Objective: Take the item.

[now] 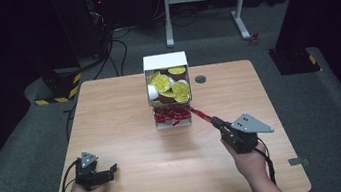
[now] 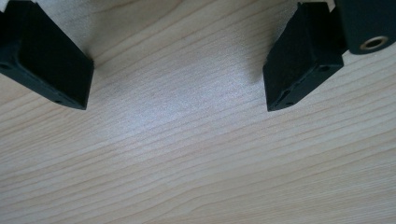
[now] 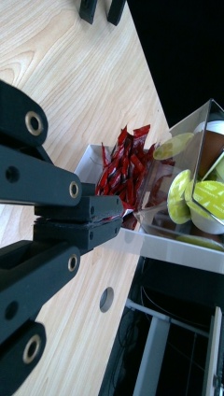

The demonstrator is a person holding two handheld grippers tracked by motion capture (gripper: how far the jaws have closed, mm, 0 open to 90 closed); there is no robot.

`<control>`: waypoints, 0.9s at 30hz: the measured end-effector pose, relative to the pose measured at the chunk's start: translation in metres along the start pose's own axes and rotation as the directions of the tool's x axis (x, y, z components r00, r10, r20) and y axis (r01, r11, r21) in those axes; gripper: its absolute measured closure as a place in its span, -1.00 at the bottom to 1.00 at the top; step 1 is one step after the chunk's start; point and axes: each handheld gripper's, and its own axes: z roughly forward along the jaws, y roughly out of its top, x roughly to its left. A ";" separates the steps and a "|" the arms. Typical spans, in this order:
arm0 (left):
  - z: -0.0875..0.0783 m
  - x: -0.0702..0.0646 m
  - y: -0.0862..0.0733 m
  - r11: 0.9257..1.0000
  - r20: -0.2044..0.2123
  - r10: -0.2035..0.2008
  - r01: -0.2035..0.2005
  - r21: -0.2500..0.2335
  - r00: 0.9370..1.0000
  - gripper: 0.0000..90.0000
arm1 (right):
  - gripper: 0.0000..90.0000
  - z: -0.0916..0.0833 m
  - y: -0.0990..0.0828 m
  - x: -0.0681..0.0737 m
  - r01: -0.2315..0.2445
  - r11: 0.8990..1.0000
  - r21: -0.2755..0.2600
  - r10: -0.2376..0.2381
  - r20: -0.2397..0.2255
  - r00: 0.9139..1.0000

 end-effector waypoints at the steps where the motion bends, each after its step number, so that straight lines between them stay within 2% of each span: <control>1: 0.000 0.000 0.000 1.000 0.001 0.000 0.000 0.002 1.000 -0.81 | 0.98 -0.002 -0.001 0.000 -0.001 1.000 -0.005 0.001 0.004 1.000; 16: 0.000 0.000 0.000 1.000 -0.001 -0.001 0.001 -0.001 1.000 -0.80 | 0.98 -0.010 -0.010 -0.019 -0.028 1.000 0.009 0.027 0.053 0.998; 21: 0.000 0.000 0.000 1.000 0.000 0.000 0.000 -0.001 1.000 -0.80 | 0.98 -0.012 -0.013 -0.025 -0.016 1.000 0.019 0.014 0.082 0.997; 23: 0.000 0.000 0.000 1.000 -0.001 0.000 0.000 -0.001 1.000 -0.80 | 0.98 -0.012 -0.014 -0.028 -0.030 0.999 0.026 0.027 0.091 0.995; 27: 0.000 0.000 0.000 1.000 0.000 0.000 0.000 -0.001 1.000 -0.80 | 0.98 -0.011 -0.016 -0.033 -0.030 0.999 0.041 0.025 0.112 0.993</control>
